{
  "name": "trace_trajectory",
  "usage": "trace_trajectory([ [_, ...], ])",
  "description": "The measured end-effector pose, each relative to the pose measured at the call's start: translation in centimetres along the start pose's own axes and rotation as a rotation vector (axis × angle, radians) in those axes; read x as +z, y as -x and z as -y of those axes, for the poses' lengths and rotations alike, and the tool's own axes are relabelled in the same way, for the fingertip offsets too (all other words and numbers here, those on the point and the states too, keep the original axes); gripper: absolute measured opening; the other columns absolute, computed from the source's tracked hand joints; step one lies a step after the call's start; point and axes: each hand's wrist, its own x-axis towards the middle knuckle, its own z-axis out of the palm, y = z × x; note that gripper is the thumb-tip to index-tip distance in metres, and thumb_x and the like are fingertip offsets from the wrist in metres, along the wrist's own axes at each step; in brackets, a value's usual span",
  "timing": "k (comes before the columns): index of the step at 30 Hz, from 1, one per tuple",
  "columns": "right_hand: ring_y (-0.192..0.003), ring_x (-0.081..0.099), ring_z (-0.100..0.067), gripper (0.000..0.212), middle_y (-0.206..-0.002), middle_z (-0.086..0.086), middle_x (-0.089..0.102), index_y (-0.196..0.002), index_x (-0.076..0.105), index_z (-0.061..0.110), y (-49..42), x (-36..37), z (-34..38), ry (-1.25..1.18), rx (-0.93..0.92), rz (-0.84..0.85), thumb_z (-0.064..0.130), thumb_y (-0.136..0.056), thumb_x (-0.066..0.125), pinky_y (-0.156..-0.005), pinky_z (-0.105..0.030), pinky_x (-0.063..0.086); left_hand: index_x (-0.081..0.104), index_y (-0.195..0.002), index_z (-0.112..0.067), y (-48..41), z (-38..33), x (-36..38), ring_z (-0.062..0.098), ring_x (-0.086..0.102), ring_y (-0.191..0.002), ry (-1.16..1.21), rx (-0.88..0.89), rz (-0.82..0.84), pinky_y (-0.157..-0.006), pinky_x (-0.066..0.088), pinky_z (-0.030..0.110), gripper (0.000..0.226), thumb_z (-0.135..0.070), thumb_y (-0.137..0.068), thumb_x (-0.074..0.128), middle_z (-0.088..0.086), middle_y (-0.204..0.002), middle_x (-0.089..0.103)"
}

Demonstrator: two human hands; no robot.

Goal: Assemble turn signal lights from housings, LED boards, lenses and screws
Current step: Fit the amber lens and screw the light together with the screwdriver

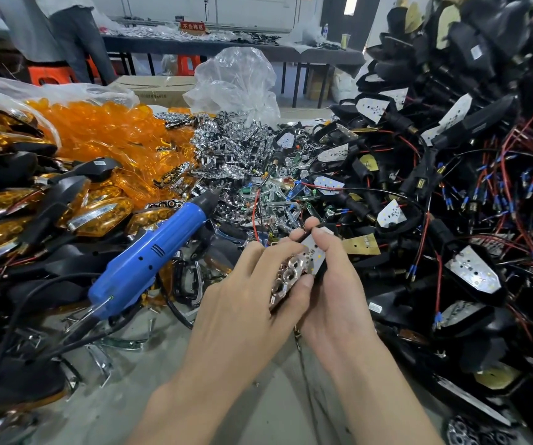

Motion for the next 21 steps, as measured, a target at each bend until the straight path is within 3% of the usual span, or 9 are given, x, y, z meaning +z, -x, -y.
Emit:
trace_trajectory([
  [2, -0.067, 0.067, -0.016, 0.04, -0.077, 0.0, 0.066, -0.07, 0.078, 0.023, -0.2, 0.2, 0.3, -0.032, -0.044, -0.035, 0.018, -0.101, 0.053, -0.066, -0.028, 0.06, 0.054, -0.118, -0.036, -0.1, 0.1, -0.2, 0.012, 0.063, -0.08, -0.034, 0.028, -0.072, -0.056, 0.053, 0.036, 0.029, -0.051, -0.096, 0.047, -0.01, -0.101, 0.054],
  [5, -0.062, 0.065, -0.016, 0.037, -0.074, -0.002, 0.064, -0.075, 0.075, 0.018, -0.4, 0.1, 0.9, -0.035, -0.104, -0.052, 0.012, -0.102, 0.05, -0.06, -0.027, 0.058, 0.058, -0.112, -0.031, -0.3, 0.4, -0.4, 0.013, 0.058, -0.075, -0.057, 0.04, -0.142, -0.054, 0.046, 0.027, 0.028, -0.051, -0.095, 0.049, -0.011, -0.095, 0.052],
  [9, -0.061, 0.064, -0.016, 0.026, -0.073, -0.002, 0.063, -0.084, 0.068, 0.015, -0.4, 0.1, 1.0, -0.032, -0.117, -0.044, 0.011, -0.103, 0.05, -0.059, -0.027, 0.057, 0.061, -0.105, -0.028, -0.2, 0.4, 0.0, 0.011, 0.059, -0.073, -0.12, 0.087, -0.107, -0.051, 0.049, 0.028, 0.025, -0.049, -0.095, 0.051, -0.009, -0.091, 0.053],
  [14, -0.063, 0.063, -0.018, 0.042, -0.073, -0.002, 0.064, -0.069, 0.076, 0.021, -0.5, -0.1, 0.5, -0.033, -0.125, -0.036, 0.013, -0.102, 0.051, -0.061, -0.03, 0.058, 0.066, -0.104, -0.028, 0.1, 0.4, 0.7, 0.012, 0.057, -0.074, -0.22, 0.124, -0.119, -0.052, 0.045, 0.025, 0.019, -0.041, -0.092, 0.059, -0.007, -0.089, 0.052],
  [21, -0.066, 0.064, -0.018, 0.043, -0.074, -0.001, 0.064, -0.07, 0.076, 0.023, -0.4, -0.2, 0.5, -0.004, -0.163, -0.024, 0.013, -0.103, 0.051, -0.066, -0.032, 0.058, 0.062, -0.11, -0.03, 0.2, -0.1, 1.2, 0.012, 0.053, -0.069, -0.271, 0.073, -0.111, -0.047, 0.034, 0.022, 0.028, -0.048, -0.092, 0.053, -0.008, -0.089, 0.048],
])
